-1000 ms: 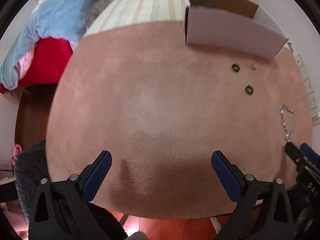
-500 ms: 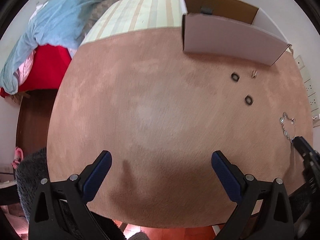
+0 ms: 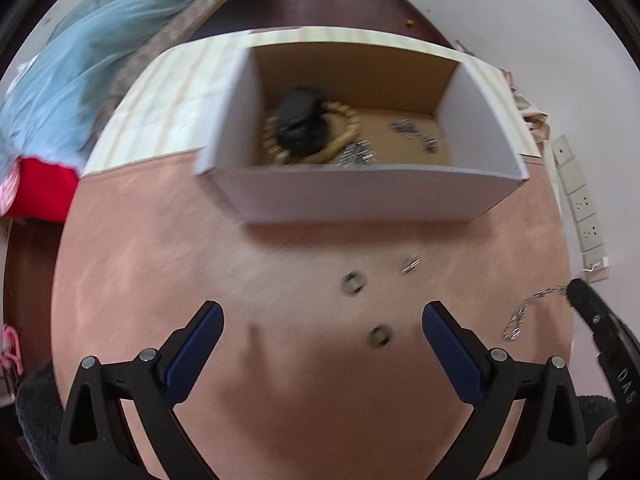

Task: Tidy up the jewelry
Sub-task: 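Grasp a small silver earring with the left tool while the right holds the bracelet, then carry the bracelet and earring into the white box and open both tools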

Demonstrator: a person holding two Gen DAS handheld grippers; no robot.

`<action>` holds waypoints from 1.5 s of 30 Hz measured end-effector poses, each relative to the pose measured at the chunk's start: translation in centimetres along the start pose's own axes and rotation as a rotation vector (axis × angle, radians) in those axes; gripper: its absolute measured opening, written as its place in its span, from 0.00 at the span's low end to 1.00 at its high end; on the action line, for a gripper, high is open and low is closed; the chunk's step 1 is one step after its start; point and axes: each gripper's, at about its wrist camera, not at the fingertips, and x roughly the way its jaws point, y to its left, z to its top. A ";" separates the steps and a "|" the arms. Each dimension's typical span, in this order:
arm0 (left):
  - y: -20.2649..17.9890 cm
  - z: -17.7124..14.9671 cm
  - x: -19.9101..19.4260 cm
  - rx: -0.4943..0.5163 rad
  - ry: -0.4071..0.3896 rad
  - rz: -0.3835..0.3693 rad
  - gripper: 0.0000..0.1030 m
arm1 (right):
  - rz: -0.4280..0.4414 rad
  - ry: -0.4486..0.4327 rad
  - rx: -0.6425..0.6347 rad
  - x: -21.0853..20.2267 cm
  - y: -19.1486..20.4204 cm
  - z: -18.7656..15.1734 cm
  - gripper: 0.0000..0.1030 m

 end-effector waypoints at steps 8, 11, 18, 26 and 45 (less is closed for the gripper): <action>-3.4 1.4 2.0 0.102 -0.023 -0.016 0.52 | -0.006 0.010 0.041 1.1 -1.4 0.2 0.09; -3.8 1.7 2.9 0.129 -0.020 -0.005 0.49 | -0.012 0.016 0.053 1.5 -1.9 0.2 0.09; -4.5 1.7 3.8 0.150 -0.024 -0.010 0.28 | -0.016 0.019 0.072 1.7 -2.5 0.3 0.09; -4.7 1.7 3.7 0.163 -0.038 -0.053 0.06 | -0.011 0.016 0.070 1.3 -2.1 0.3 0.09; 0.1 3.8 -7.5 0.112 -0.150 -0.220 0.06 | 0.219 -0.132 -0.059 -8.5 4.5 9.2 0.09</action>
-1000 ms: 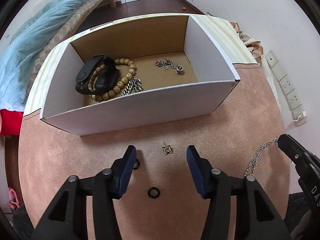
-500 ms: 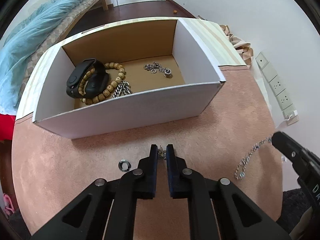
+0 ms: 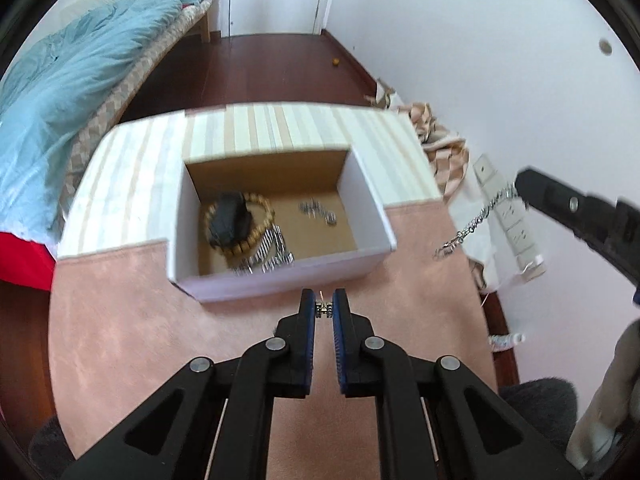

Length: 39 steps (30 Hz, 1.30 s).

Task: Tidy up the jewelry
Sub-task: 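Carry the bracelet and earring into the white box and open both tools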

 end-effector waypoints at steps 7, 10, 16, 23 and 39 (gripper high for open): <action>1.8 3.9 0.1 -0.066 0.003 -0.054 0.06 | 0.072 0.064 -0.082 2.7 3.6 5.3 0.09; 2.7 4.9 1.4 -0.095 0.034 -0.078 0.06 | 0.081 0.135 -0.080 5.6 4.1 6.1 0.09; 3.4 6.5 4.2 -0.134 0.101 -0.116 0.07 | 0.088 0.276 -0.041 11.2 3.2 6.3 0.09; 4.4 7.9 5.3 -0.192 0.148 -0.097 0.13 | 0.071 0.442 -0.001 15.9 1.5 5.9 0.11; 7.3 5.3 1.3 -0.135 0.014 0.265 0.96 | -0.131 0.372 -0.136 13.5 2.5 3.7 0.82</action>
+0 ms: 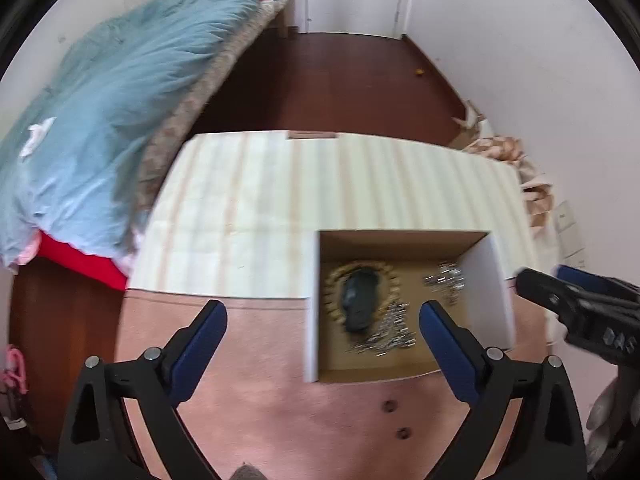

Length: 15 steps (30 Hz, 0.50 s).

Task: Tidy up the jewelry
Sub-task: 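Carry the bracelet and earring into the white box and open both tools, then lift both open tools up and back from the white box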

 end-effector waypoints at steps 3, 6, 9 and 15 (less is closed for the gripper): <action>0.7 -1.1 0.0 0.006 -0.002 0.037 0.98 | -0.092 -0.004 -0.026 0.3 0.6 -1.7 0.96; 1.0 -2.1 0.0 0.007 0.008 0.065 0.98 | -0.160 -0.016 -0.049 0.5 1.2 -3.2 0.98; 1.2 -3.1 -0.4 0.009 0.008 0.074 0.98 | -0.190 -0.031 -0.056 0.1 1.8 -4.5 0.98; 1.1 -4.4 -2.9 0.009 -0.018 0.065 0.98 | -0.186 -0.090 -0.050 -2.5 2.9 -5.9 0.98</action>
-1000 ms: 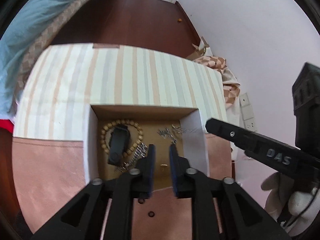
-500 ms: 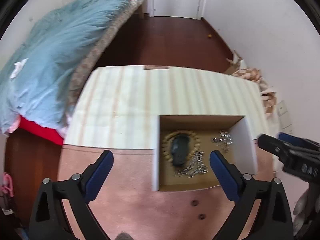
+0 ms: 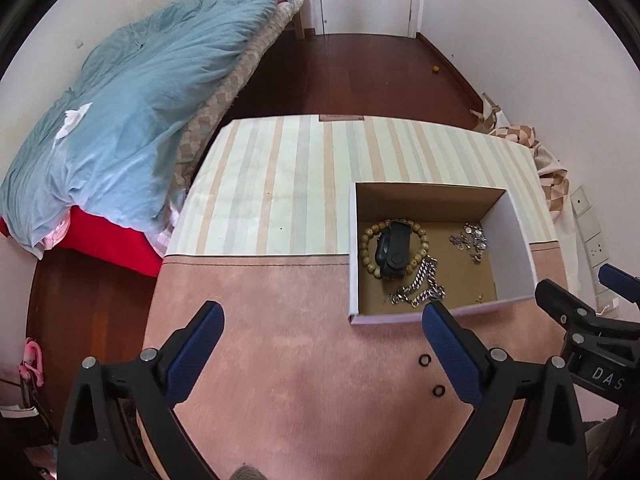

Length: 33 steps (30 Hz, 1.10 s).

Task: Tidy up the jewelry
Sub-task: 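Lift both open tools up and back from the white box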

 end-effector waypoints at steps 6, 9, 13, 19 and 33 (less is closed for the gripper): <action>0.3 -1.1 -3.5 0.005 -0.053 0.011 0.98 | -0.004 -0.059 0.008 -3.9 0.6 -1.3 0.98; 0.6 -1.4 -5.2 0.005 -0.074 0.009 0.98 | -0.005 -0.093 0.018 -6.0 0.8 -1.9 0.98; 0.9 -1.8 -7.2 0.013 -0.098 0.004 0.98 | -0.013 -0.138 0.020 -8.8 1.0 -2.6 0.98; 1.5 -2.6 -9.2 0.006 -0.126 -0.007 0.98 | -0.010 -0.176 0.018 -11.9 1.5 -3.8 0.98; 2.4 -6.9 -2.1 0.000 0.012 0.018 0.98 | 0.070 -0.056 0.059 -4.8 2.2 -8.6 0.93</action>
